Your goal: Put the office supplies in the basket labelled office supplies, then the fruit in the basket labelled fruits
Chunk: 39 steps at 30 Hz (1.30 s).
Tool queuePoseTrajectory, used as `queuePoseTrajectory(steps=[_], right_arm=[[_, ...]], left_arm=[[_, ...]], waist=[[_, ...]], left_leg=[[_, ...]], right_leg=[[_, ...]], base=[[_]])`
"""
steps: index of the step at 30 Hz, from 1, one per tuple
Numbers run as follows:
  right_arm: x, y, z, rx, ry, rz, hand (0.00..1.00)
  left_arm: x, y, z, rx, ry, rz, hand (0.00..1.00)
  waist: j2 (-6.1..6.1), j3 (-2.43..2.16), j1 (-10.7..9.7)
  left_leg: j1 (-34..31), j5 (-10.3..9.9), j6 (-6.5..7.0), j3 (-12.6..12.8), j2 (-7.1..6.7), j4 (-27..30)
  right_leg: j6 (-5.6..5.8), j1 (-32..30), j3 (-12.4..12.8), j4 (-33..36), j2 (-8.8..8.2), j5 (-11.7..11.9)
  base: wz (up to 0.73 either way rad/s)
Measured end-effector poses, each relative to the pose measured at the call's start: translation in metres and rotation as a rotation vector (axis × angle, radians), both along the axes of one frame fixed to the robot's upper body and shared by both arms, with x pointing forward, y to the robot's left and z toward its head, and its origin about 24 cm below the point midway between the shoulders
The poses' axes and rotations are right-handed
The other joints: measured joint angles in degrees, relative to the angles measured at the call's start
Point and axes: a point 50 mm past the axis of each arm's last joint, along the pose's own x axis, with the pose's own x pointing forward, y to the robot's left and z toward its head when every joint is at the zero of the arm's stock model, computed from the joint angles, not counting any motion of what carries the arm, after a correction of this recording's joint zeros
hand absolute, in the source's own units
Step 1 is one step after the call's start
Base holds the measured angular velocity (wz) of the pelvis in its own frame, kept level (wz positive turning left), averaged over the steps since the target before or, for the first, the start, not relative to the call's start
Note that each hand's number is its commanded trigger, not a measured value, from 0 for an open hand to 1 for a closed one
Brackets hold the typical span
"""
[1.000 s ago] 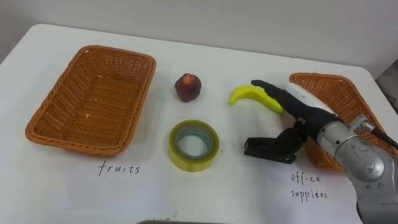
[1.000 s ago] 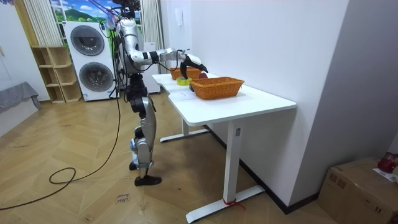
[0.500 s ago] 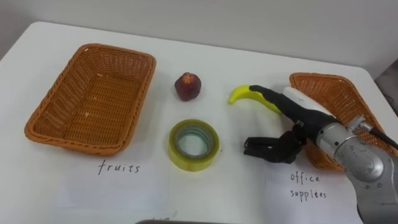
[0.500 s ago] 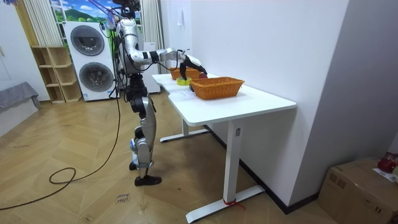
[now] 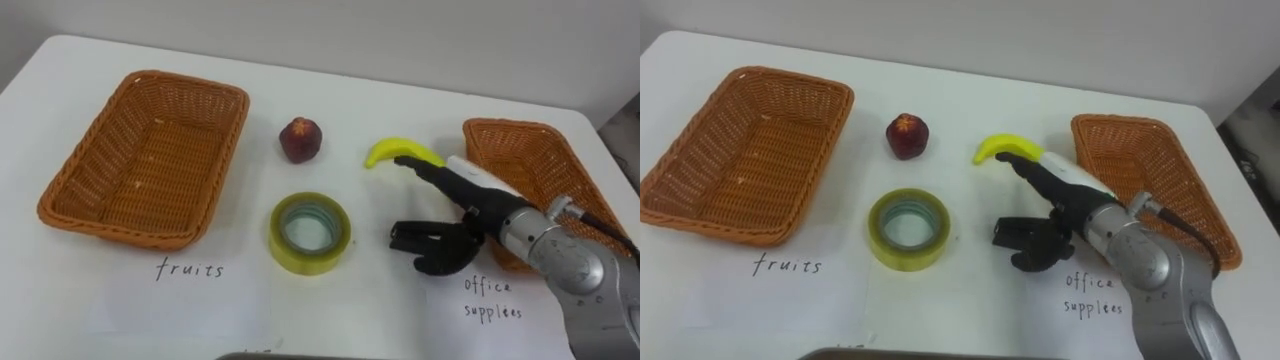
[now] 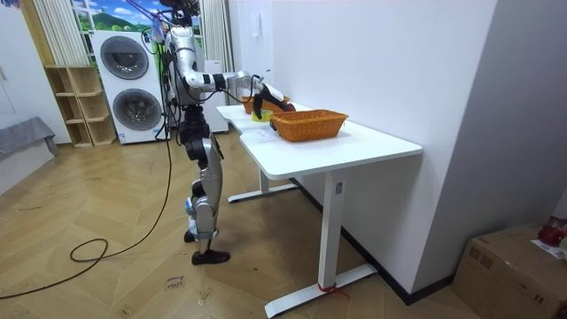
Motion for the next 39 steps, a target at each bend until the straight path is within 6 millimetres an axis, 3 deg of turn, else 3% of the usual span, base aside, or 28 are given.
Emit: queuePoseTrajectory(steps=[24, 39], right_arm=[[-0.002, 0.002, -0.012, -0.065, 0.067, 0.024, 0.00], [-0.004, -0.005, -0.017, -0.169, 0.139, -0.012, 0.00]], left_arm=[[0.003, -0.002, 0.000, -0.004, -0.009, -0.023, 0.00], [0.001, -0.003, -0.001, -0.017, -0.003, -0.002, 0.00]], waist=[[-0.72, -0.10, 1.3], [-0.39, 0.12, 1.2]], left_leg=[[-0.4, 0.0, 0.00, -0.1, -0.01, -0.1], [-0.5, 0.0, 0.00, 0.0, 0.00, -0.1]], right_leg=[[0.00, -0.1, 0.1, 0.0, 0.03, 0.0], [0.00, -0.1, 0.0, 0.0, 0.09, 0.0]], base=[[0.00], [0.00]])
